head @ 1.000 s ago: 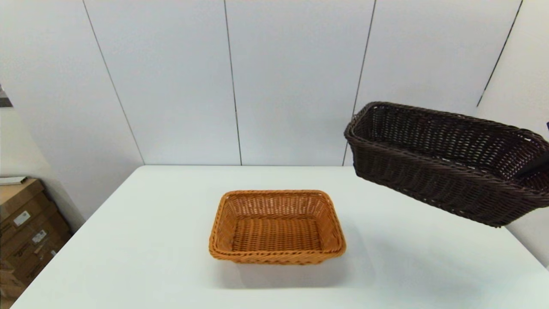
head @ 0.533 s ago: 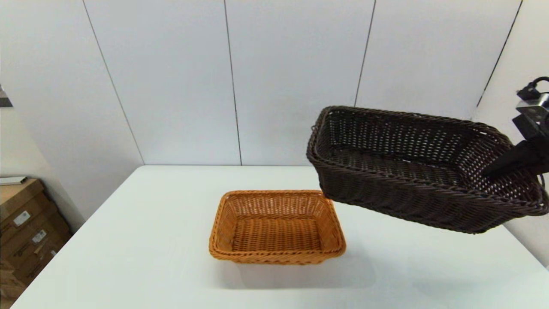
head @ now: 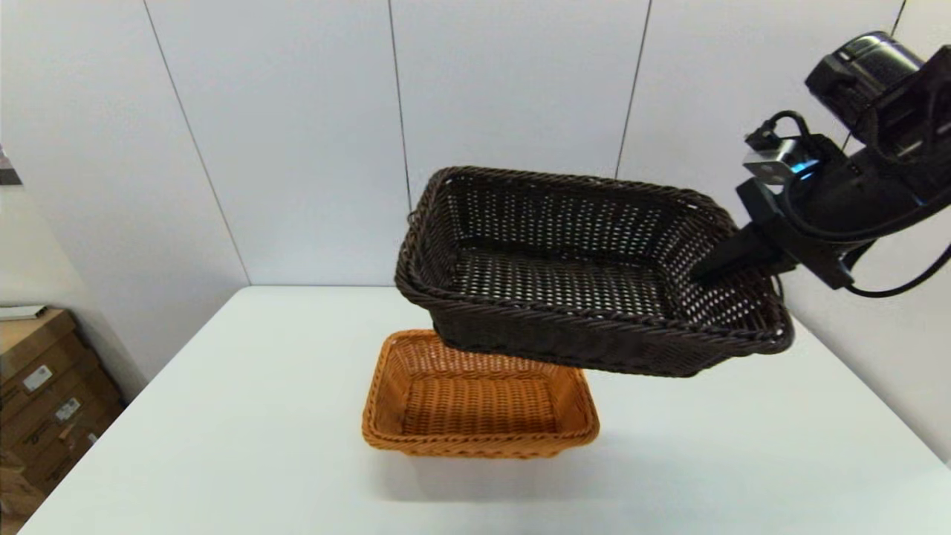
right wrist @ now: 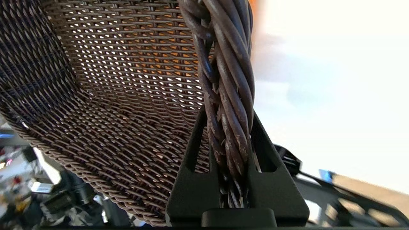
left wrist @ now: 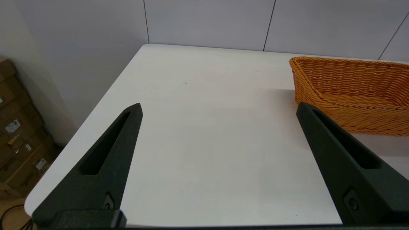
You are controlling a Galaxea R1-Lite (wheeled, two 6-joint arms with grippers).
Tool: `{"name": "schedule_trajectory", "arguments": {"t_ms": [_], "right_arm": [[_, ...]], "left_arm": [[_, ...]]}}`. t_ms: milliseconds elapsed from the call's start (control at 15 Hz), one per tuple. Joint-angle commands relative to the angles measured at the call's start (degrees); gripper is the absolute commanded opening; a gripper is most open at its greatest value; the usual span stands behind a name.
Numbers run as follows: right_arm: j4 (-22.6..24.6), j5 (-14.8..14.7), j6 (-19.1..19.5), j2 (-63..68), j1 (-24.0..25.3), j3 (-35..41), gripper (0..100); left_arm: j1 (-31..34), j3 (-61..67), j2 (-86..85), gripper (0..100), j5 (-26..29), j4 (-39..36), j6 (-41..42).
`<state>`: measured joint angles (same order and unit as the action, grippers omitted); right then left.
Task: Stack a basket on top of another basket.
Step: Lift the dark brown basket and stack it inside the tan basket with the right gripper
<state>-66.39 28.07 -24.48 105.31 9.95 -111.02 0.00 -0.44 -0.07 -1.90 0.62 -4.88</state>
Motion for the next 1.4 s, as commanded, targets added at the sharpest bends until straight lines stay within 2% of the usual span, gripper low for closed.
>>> {"name": "schedule_trajectory", "arguments": {"t_ms": [67,267,400,600,733,867,1400], "right_arm": [[3.1,0.0,-2.0,6.3,6.6,0.4,0],[6.5,-0.7,-3.0,10.7,9.1,0.5,0],[10.8,-1.1,-3.6,12.9,10.7,1.9,0],[15.0,-3.9,-4.3,15.6,12.0,2.7,0],[16.2,-4.4,-4.1,16.6,12.0,2.7,0],[17.4,-6.2,-4.0,17.0,12.2,2.7,0],[17.4,-5.9,-3.6,18.3,12.3,4.1,0]], "left_arm": [[0.0,0.0,0.0,100,0.0,0.0,0.0],[0.0,0.0,0.0,100,0.0,0.0,0.0],[0.0,0.0,0.0,100,0.0,0.0,0.0],[0.0,0.0,0.0,100,0.0,0.0,0.0],[0.0,0.0,0.0,100,0.0,0.0,0.0],[0.0,0.0,0.0,100,0.0,0.0,0.0],[0.0,0.0,0.0,100,0.0,0.0,0.0]]}}
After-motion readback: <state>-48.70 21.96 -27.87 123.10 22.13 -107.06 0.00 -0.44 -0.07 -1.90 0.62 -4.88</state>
